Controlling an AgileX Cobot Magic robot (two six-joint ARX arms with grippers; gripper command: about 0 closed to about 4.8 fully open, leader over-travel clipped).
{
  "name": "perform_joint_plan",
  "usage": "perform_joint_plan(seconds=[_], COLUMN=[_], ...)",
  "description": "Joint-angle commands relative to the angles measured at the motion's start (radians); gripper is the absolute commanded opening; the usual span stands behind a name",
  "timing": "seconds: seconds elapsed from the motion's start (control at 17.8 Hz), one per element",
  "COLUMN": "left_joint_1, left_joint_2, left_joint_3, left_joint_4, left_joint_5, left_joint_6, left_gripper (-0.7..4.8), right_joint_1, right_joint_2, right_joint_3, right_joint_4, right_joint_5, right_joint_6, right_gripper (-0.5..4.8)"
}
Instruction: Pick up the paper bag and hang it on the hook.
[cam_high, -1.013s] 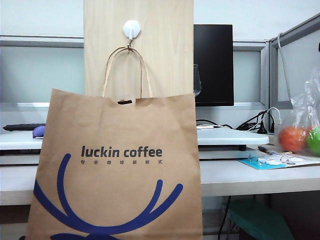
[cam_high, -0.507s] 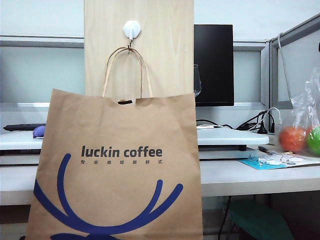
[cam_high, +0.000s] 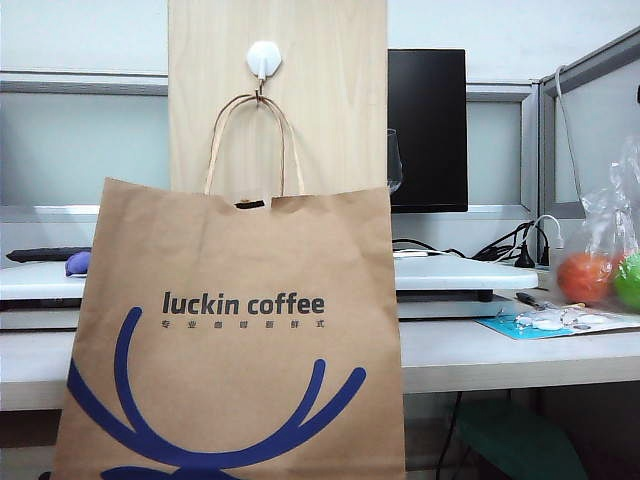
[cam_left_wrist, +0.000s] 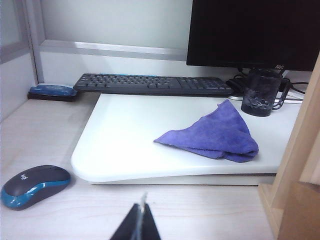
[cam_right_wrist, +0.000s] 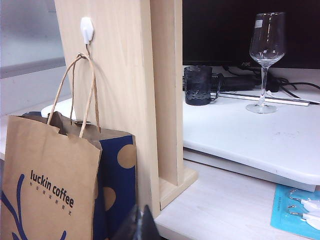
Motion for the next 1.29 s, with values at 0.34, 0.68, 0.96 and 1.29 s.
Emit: perform_joint_plan(seconds=[0.34,0.68,0.96,1.29], left_joint_1=[0.002,0.002,0.002,0.001], left_joint_2=[0.000,0.000,0.000,0.000], left_joint_3=[0.000,0.000,0.000,0.000], left_joint_4=[0.006,0.006,0.006,0.006], left_joint_5=[0.006,0.006,0.006,0.006], left_joint_6=[0.001,0.001,0.001,0.001], left_gripper=[-0.03,-0.03,-0.03,-0.03], right_joint_1=[0.000,0.000,0.000,0.000], right_joint_2=[0.000,0.000,0.000,0.000], right_joint_3=[-0.006,-0.006,-0.006,-0.006], right_joint_4=[0.013,0.013,0.012,-0.050], right_joint_5=[0.000,0.000,0.114,0.546], right_joint_6=[0.000,0.000,-0.007,-0.005], right_gripper=[0.00,0.00,0.00,0.00])
